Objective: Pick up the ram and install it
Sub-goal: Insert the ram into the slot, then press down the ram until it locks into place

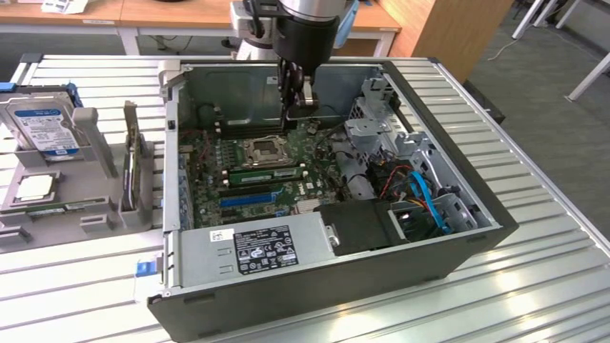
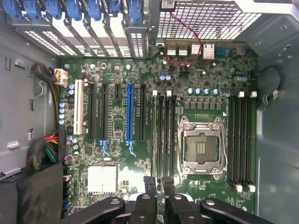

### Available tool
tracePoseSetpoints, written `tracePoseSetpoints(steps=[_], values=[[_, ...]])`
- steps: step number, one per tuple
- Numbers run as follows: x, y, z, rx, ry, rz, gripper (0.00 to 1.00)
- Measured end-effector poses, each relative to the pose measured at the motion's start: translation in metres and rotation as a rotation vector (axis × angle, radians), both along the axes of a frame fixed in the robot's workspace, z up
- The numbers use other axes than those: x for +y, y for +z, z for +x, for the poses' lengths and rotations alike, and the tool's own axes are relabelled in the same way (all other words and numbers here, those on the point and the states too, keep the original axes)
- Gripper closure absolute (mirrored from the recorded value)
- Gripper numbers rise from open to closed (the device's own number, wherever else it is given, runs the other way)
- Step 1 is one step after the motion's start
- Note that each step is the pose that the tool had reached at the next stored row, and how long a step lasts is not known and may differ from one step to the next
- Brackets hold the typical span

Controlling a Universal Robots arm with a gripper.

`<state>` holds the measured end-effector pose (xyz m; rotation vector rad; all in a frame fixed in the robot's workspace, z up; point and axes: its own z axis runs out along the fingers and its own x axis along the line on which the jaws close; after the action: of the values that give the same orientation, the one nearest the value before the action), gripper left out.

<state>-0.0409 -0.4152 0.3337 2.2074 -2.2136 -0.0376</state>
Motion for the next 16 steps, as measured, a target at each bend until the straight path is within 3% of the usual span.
tracePoseSetpoints(steps=[16], values=[[0.0000,0.0016,0.0000,0.0000,0.000,0.0000,0.81]])
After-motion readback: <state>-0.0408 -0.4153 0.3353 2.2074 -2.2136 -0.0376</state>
